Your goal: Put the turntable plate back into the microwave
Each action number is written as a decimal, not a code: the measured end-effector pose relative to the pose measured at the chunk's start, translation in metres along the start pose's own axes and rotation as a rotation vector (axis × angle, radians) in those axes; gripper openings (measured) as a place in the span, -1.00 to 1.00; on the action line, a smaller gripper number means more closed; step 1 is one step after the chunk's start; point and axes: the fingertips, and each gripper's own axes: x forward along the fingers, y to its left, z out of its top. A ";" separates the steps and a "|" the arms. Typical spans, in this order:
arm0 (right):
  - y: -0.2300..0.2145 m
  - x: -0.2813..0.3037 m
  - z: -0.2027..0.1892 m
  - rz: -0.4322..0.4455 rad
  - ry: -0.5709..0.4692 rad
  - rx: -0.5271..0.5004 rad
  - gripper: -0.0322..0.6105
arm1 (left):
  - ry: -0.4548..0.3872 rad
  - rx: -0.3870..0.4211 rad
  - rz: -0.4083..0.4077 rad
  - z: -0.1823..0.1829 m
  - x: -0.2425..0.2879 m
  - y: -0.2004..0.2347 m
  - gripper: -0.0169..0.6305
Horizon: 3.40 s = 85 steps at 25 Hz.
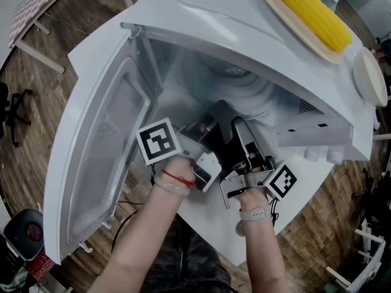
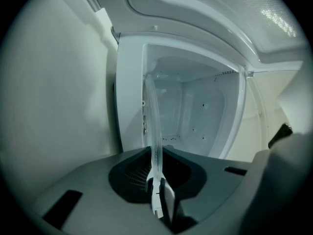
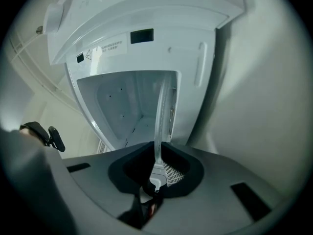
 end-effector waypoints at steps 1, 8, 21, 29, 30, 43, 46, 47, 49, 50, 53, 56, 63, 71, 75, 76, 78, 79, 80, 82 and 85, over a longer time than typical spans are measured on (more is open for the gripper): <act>0.000 0.000 -0.001 0.002 -0.001 0.000 -0.73 | 0.002 0.000 -0.001 0.001 -0.001 0.000 -0.82; -0.003 0.002 -0.005 0.003 -0.014 -0.015 -0.73 | 0.009 0.024 -0.013 0.004 -0.005 -0.002 -0.73; -0.016 -0.001 0.016 -0.021 -0.143 0.045 -0.73 | 0.063 0.023 -0.012 -0.003 -0.018 -0.001 -0.66; -0.015 -0.002 0.019 -0.038 -0.157 0.026 -0.73 | 0.066 0.005 0.000 -0.007 -0.021 0.002 -0.67; -0.015 -0.002 0.020 -0.043 -0.159 0.025 -0.73 | 0.065 0.002 0.000 -0.008 -0.022 0.002 -0.67; -0.014 -0.016 0.022 -0.086 -0.185 0.010 -0.73 | 0.070 -0.025 0.009 -0.015 -0.027 0.005 -0.67; -0.014 -0.019 0.020 -0.094 -0.182 0.001 -0.73 | 0.068 -0.047 0.012 -0.018 -0.029 0.006 -0.67; -0.013 -0.020 0.019 -0.099 -0.183 -0.004 -0.73 | 0.066 -0.054 0.016 -0.019 -0.030 0.007 -0.67; -0.012 -0.023 0.018 -0.106 -0.184 -0.016 -0.73 | 0.065 -0.062 0.022 -0.020 -0.032 0.008 -0.67; -0.011 -0.024 0.017 -0.107 -0.184 -0.022 -0.73 | 0.068 -0.062 0.024 -0.021 -0.033 0.009 -0.67; -0.009 -0.028 0.016 -0.110 -0.181 -0.033 -0.73 | 0.069 -0.056 0.031 -0.024 -0.035 0.008 -0.67; -0.008 -0.031 0.015 -0.122 -0.182 -0.035 -0.73 | 0.069 -0.058 0.034 -0.025 -0.036 0.006 -0.67; 0.002 -0.035 0.004 -0.142 -0.131 -0.127 -0.74 | 0.100 -0.006 0.037 -0.037 -0.043 -0.001 -0.81; 0.010 -0.036 -0.015 -0.228 0.012 -0.485 -0.76 | 0.058 0.054 0.004 -0.045 -0.051 -0.007 -0.89; 0.014 -0.035 -0.029 -0.259 0.076 -0.639 -0.76 | 0.101 0.286 0.078 -0.046 -0.060 -0.004 -0.90; 0.014 -0.037 -0.032 -0.269 0.086 -0.664 -0.76 | 0.101 0.334 0.092 -0.047 -0.063 -0.004 -0.91; 0.014 -0.041 -0.037 -0.283 0.102 -0.699 -0.76 | 0.100 0.413 0.107 -0.048 -0.067 -0.006 -0.91; 0.014 -0.043 -0.038 -0.287 0.108 -0.713 -0.76 | 0.099 0.445 0.110 -0.050 -0.069 -0.008 -0.91; 0.015 -0.046 -0.039 -0.290 0.112 -0.727 -0.76 | 0.099 0.472 0.112 -0.051 -0.070 -0.009 -0.91; 0.019 -0.050 -0.041 -0.298 0.119 -0.751 -0.76 | 0.100 0.507 0.113 -0.053 -0.072 -0.014 -0.91; 0.026 -0.054 -0.042 -0.301 0.118 -0.778 -0.76 | 0.097 0.534 0.110 -0.054 -0.074 -0.021 -0.91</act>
